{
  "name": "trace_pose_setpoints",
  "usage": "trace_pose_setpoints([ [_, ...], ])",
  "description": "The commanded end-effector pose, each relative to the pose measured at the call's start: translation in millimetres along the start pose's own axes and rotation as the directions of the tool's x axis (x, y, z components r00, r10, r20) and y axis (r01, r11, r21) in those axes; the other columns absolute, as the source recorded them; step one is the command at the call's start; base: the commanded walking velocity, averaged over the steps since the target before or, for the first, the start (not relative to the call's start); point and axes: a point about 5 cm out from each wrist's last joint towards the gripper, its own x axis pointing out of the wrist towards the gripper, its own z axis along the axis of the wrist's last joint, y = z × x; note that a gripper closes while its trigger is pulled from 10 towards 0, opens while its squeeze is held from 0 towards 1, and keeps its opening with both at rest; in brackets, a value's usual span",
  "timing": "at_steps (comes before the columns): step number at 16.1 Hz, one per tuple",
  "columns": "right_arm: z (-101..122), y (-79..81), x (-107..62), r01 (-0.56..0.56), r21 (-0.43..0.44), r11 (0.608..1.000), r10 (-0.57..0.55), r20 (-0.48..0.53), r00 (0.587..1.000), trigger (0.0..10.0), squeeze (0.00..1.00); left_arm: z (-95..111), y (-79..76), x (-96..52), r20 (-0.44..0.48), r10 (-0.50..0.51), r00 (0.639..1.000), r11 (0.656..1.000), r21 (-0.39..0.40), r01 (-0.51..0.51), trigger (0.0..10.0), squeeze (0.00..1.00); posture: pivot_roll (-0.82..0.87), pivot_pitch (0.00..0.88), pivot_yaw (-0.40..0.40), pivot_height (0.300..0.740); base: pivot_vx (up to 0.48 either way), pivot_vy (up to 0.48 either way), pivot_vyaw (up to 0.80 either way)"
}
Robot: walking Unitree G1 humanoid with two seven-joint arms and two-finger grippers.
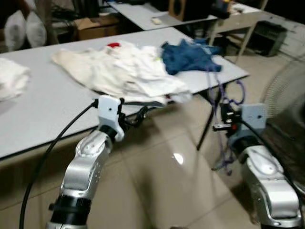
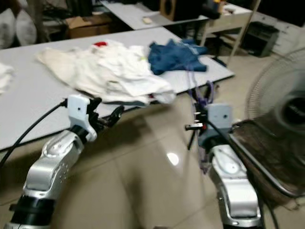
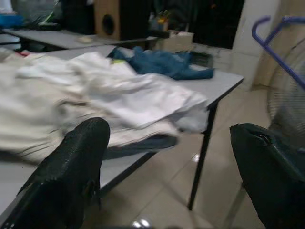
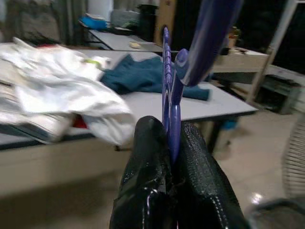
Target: Hang hanger
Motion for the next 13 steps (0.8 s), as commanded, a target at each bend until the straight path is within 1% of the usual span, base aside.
trace_pose_setpoints([
  [1,3.2,0.0,-1.9,-0.011,0.006,1.000,0.011,0.012,1.000,10.0,0.00,-1.2,1.5,-1.7,0.005,0.005,1.000,1.000,-0.012,-0.005,10.0,0.00,-0.22,0.000,0.007,0.740,0.000,0.000,0.00],
  [3,1.8,-4.1,-7.8,0.002,0.003,1.000,-0.002,0.001,1.000,10.0,0.00,-0.9,-0.6,-1.2,0.021,-0.006,1.000,1.000,-0.013,0.006,10.0,0.00,-0.24,0.000,0.018,0.740,0.000,0.000,0.00],
  [5,-1.6,-9.7,-12.7,0.030,-0.004,1.000,-0.030,-0.012,0.999,10.0,0.00,-5.2,-6.2,1.7,0.014,-0.035,0.999,0.999,0.014,0.035,10.0,0.00,-0.24,0.000,0.030,0.740,0.000,0.000,-0.62],
  [6,-1.6,-11.7,-13.1,0.039,-0.002,0.999,-0.039,-0.013,0.999,10.0,0.00,-5.3,-6.0,2.1,0.012,-0.026,1.000,0.999,0.019,0.026,10.0,0.00,-0.24,0.000,0.029,0.740,0.330,0.000,-0.77],
  [8,0.2,-12.1,-11.9,0.036,-0.018,0.999,-0.036,-0.009,0.999,10.0,0.00,-7.4,0.6,-1.2,0.001,0.011,1.000,0.999,0.032,-0.011,10.0,0.00,-0.24,0.000,0.017,0.740,0.334,0.000,0.00],
  [11,-1.5,-6.7,-9.9,-0.039,-0.056,0.998,0.037,-0.033,0.999,10.0,0.00,-14.8,14.0,-5.9,-0.031,0.096,0.995,0.993,0.069,-0.094,10.0,0.00,-0.25,0.000,0.006,0.740,0.335,0.000,0.00],
  [13,-1.8,-6.3,-10.0,-0.054,-0.047,0.997,0.052,-0.038,0.998,10.0,0.00,-17.4,16.7,-5.7,-0.034,0.130,0.991,0.989,0.076,-0.127,10.0,0.00,-0.24,0.000,0.004,0.740,0.339,0.000,0.00],
])
